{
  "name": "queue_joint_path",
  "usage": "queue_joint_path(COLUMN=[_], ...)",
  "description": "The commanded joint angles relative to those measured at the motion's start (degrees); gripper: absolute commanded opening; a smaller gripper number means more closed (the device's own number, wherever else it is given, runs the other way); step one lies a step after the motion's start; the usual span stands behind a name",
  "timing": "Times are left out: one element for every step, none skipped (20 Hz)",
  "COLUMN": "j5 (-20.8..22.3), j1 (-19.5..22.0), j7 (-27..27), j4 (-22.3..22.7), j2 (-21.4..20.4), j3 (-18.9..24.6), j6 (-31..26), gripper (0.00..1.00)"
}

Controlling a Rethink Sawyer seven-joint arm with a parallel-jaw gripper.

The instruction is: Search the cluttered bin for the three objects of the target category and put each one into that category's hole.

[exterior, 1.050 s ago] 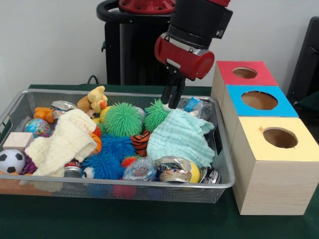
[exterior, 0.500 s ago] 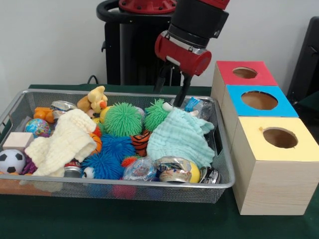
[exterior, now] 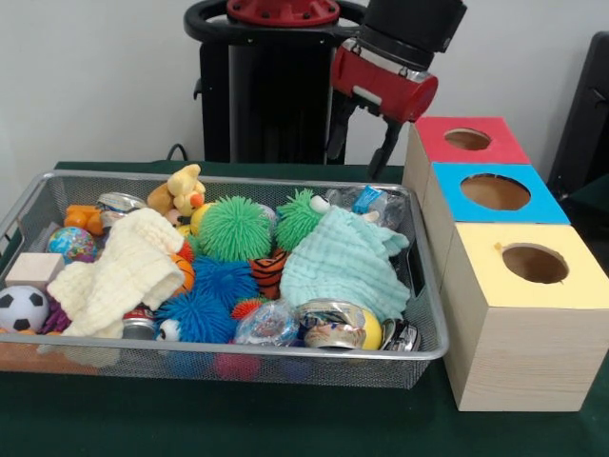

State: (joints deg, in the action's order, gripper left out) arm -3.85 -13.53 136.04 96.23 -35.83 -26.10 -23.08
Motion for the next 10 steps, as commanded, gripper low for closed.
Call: queue_joint_path(j5=[-1.6, -1.7, -1.3, -0.6, 0.0, 0.7, 1.2, 1.6, 1.8, 2.1], j1=[3.6, 5.4, 7.2, 8.3, 9.1, 9.5, 9.8, 10.1, 10.5, 10.7], j7=[5.8, 5.1, 4.2, 3.8, 3.6, 3.7, 4.0, 4.1, 4.1, 3.9], j4=[4.7, 5.2, 5.5, 5.2, 4.5, 3.8, 3.0, 2.5, 2.0, 1.6], j2=[1.1, 1.6, 2.2, 3.4, 4.8, 6.1, 7.3, 8.2, 8.8, 9.2], j3=[6.2, 7.7, 9.1, 9.7, 9.9, 10.0, 9.9, 9.9, 10.1, 10.1], j6=[-2.2, -0.1, 2.2, 4.3, 6.0, 7.7, 9.3, 10.6, 11.3, 11.8], gripper=[1.0, 1.0, 1.0, 1.0, 1.0, 1.0, 1.0, 1.0, 1.0, 1.0])
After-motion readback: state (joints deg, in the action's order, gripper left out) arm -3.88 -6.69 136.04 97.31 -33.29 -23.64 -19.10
